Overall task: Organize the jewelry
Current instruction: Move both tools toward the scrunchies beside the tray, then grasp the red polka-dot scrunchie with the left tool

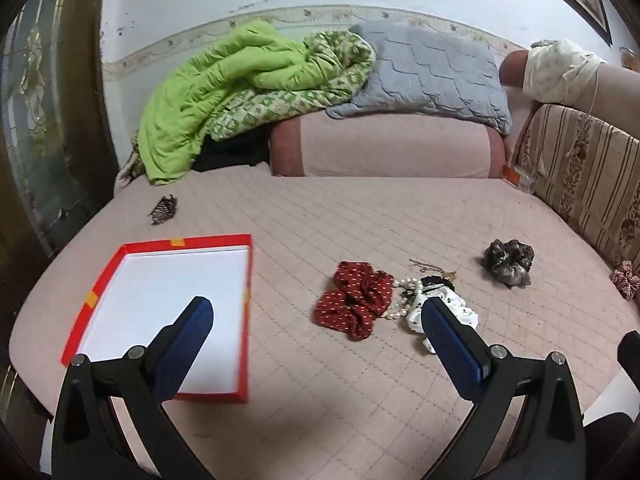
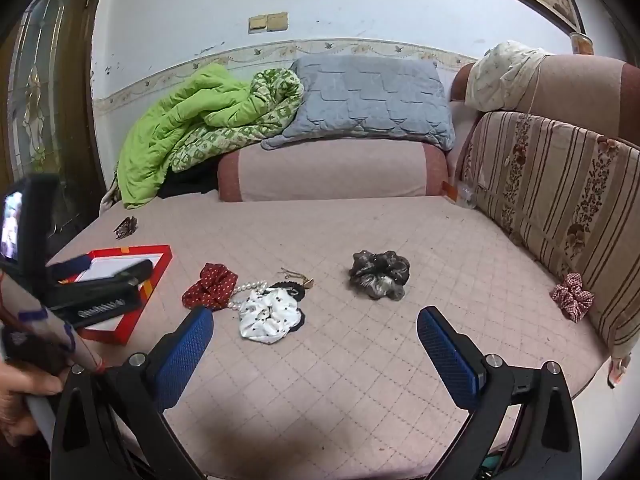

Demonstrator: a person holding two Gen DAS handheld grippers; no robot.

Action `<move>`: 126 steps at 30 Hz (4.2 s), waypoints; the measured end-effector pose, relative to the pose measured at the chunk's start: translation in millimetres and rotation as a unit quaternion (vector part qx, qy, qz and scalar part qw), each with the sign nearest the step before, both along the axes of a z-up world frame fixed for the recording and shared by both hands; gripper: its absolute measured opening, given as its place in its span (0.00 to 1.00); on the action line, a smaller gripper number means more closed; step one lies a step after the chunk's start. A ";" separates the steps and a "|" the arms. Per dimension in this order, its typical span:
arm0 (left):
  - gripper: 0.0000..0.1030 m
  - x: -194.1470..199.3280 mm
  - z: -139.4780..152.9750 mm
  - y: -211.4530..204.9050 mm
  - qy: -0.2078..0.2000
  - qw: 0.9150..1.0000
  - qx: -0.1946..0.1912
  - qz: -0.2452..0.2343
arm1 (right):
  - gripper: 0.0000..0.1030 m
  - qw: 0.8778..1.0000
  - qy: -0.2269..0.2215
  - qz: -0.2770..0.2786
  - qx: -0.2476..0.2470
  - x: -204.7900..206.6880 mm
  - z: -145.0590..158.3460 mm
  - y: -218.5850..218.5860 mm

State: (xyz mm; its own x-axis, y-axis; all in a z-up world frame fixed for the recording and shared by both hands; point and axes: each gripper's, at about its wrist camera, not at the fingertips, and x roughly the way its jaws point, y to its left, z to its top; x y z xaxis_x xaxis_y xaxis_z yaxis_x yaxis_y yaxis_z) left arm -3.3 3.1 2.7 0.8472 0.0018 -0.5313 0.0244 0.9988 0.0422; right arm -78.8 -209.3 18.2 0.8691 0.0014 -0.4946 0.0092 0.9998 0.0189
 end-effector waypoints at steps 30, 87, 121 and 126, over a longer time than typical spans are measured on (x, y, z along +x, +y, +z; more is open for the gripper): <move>1.00 -10.5 0.3 23.7 0.010 0.999 -0.030 0.013 | 1.00 1.000 0.017 0.017 0.003 7.1 -3.4 17.9; 1.00 50.6 -60.1 24.8 0.098 0.995 -0.015 -0.002 | 1.00 0.993 0.103 0.025 0.042 100.1 -61.4 7.2; 0.13 129.9 -75.0 3.0 0.154 0.978 -0.091 -0.103 | 0.96 0.981 0.151 0.074 0.097 133.8 -97.6 14.1; 0.13 123.0 -61.8 16.8 0.125 0.984 -0.083 -0.098 | 0.75 0.977 0.164 0.107 0.081 149.2 -105.9 34.0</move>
State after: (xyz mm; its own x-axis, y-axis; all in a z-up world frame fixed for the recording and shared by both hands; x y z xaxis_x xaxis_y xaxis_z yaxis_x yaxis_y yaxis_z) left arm 119.7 19.9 -59.1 0.6649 -0.2535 -0.7026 0.2059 0.9664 -0.1538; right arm 70.4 -175.4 -87.7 0.6345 0.2671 -0.7253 -0.1670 0.9636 0.2088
